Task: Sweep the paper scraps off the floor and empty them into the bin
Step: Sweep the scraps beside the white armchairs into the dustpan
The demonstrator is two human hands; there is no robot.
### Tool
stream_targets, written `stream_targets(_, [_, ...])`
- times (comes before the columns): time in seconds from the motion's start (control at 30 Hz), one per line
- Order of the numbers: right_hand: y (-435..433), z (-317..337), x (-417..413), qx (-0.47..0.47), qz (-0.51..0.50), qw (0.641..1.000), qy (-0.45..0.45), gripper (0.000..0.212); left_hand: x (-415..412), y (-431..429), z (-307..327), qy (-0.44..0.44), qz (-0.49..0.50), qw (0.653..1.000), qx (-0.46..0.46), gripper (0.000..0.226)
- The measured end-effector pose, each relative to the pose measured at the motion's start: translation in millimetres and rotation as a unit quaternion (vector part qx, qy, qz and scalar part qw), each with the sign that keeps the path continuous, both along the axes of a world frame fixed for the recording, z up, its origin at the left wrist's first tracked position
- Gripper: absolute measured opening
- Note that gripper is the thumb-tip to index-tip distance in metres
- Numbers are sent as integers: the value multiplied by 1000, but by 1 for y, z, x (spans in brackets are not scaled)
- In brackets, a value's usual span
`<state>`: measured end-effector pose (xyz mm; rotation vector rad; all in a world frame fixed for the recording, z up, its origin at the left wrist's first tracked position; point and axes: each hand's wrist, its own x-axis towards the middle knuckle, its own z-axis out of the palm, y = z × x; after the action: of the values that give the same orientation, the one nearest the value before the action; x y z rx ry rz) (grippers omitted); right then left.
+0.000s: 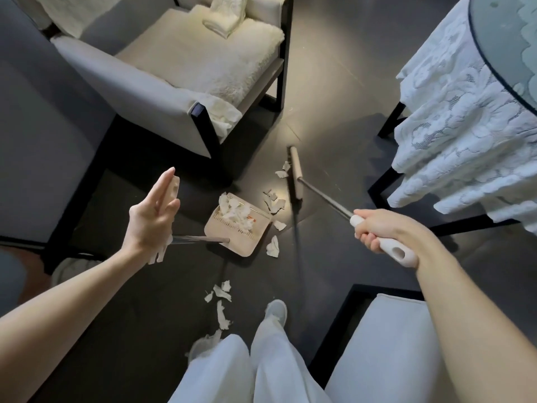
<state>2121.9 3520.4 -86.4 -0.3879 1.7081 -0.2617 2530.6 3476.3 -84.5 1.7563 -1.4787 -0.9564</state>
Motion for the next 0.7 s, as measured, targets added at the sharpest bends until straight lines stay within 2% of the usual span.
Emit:
stream_targets(0.23, [-73,-50,40,-23,146,984,103,76,39,0,2,-8,38,999,-8,67])
stream_targets(0.33, [-77,-68,62,-14,293,937,191,82,56,-3,-4,-12,37,999,-5,67])
stream_targets(0.4, [-73,-78,77,-2,339,919,202,76,68,-7,-9,-7,27,1000,0,68])
stream_targets(0.5, [-55,-84,103,43,323,925,197,70,89,-16,-15,-12,-3,1000,6,68])
stream_targets(0.57, [-33,-87,124,72,297,935,181,75,107,-21,-19,6,-25,1000,10,66])
stream_targets(0.7, [24,-82,179,99,154,975,127,83,152,-25,-16,47,-114,992,33,68])
